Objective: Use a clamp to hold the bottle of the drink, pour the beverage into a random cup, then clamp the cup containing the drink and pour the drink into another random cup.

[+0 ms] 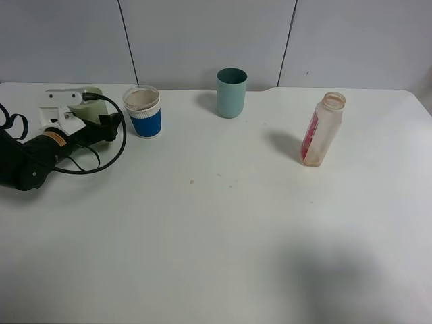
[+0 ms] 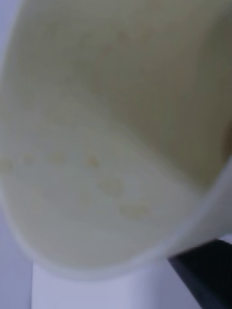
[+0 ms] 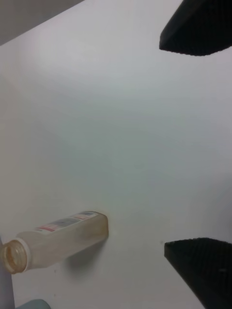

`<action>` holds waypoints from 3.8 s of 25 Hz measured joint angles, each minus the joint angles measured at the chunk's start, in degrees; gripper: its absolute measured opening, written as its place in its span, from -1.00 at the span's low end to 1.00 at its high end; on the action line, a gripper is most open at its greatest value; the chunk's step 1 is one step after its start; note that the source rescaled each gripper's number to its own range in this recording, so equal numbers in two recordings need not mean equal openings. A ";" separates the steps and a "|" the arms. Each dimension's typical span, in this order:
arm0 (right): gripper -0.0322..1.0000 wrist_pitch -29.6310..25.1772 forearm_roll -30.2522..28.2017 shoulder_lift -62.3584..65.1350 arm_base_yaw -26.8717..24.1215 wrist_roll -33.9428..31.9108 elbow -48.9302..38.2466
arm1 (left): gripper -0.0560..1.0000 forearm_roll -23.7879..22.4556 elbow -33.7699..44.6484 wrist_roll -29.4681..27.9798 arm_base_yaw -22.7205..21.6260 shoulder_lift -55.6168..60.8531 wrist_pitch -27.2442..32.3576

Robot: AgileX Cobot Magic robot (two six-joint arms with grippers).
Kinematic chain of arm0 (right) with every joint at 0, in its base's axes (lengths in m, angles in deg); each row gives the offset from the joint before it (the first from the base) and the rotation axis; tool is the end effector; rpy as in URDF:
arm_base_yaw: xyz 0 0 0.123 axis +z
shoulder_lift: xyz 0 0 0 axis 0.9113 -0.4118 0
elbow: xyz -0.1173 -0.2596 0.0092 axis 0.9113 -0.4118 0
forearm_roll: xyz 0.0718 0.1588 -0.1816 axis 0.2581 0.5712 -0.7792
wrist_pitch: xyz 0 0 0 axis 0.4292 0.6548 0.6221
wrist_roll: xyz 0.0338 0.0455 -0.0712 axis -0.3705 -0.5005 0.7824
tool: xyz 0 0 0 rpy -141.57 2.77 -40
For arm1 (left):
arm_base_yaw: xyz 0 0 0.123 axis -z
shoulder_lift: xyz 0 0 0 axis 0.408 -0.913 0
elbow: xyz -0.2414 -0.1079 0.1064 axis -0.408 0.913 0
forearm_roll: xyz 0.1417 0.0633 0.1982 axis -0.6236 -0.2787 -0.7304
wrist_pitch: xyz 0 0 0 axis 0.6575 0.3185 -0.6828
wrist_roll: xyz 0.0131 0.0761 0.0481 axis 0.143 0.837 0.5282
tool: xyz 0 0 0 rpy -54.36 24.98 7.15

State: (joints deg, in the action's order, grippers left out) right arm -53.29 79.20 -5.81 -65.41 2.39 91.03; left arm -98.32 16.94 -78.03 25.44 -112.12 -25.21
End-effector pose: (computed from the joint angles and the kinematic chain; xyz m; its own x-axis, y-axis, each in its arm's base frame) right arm -0.0059 -0.0054 0.2785 -0.4484 0.0459 -0.8927 0.0688 0.9975 0.0167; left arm 0.3416 -0.0224 0.0633 -0.2363 -0.1393 -0.9616 0.1438 0.9738 -0.1764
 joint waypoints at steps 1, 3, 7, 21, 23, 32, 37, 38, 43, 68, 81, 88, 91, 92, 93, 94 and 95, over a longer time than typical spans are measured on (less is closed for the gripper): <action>0.23 0.00 0.00 0.00 0.00 0.00 0.00 | 0.53 0.10 0.00 -0.41 0.00 0.23 0.06; 0.23 0.00 0.00 0.00 0.00 0.00 0.00 | 0.63 0.30 0.00 -1.27 0.00 1.24 0.20; 0.23 0.00 0.00 0.00 0.00 0.00 0.00 | 0.82 1.22 0.00 -2.72 0.00 3.70 0.26; 0.23 0.00 0.00 0.00 0.00 0.00 0.00 | 0.94 4.78 5.01 -2.94 0.00 15.16 0.36; 0.23 0.00 0.00 0.00 0.00 0.00 0.00 | 0.94 4.85 5.30 -2.94 0.00 17.02 0.36; 0.23 0.00 0.00 0.00 0.00 0.00 0.00 | 0.95 5.31 6.18 -2.94 0.00 27.24 0.41; 0.23 0.00 0.00 0.00 0.00 0.00 0.00 | 0.95 5.56 9.11 -2.77 0.00 35.25 0.41; 0.23 0.00 0.00 0.00 0.00 0.00 0.00 | 0.95 5.75 9.87 -2.73 0.00 36.96 0.41; 0.23 0.00 0.00 0.00 0.00 0.00 0.00 | 0.95 6.27 13.71 -0.16 0.00 44.44 0.41; 0.23 0.00 0.00 0.00 0.00 0.00 0.00 | 0.95 5.43 17.10 -0.17 0.00 82.07 39.20; 0.23 0.00 0.00 0.00 0.00 0.00 0.00 | 0.95 5.21 17.10 -0.17 0.00 102.31 67.71; 0.23 0.00 0.00 0.00 0.00 0.00 0.00 | 0.95 5.26 17.04 -0.17 0.00 110.38 79.10; 0.23 0.00 0.00 0.00 0.00 0.00 0.00 | 0.95 5.32 15.43 -0.17 0.00 113.16 87.50; 0.23 0.00 0.00 0.00 0.00 0.00 0.00 | 0.95 5.32 14.29 -0.04 0.00 113.99 90.74; 0.23 0.00 0.00 0.00 0.00 0.00 0.00 | 0.95 5.32 13.07 0.09 0.00 114.78 93.96; 0.23 0.00 0.00 0.00 0.00 0.00 0.00 | 0.95 5.26 11.94 0.38 0.00 115.54 96.59; 0.23 0.00 0.00 0.00 0.00 0.00 0.00 | 0.95 5.26 11.10 0.67 0.00 116.15 99.64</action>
State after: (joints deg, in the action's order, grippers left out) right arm -53.29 79.20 -5.81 -65.41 2.39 91.03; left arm -93.05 28.04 -77.36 25.44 4.03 74.42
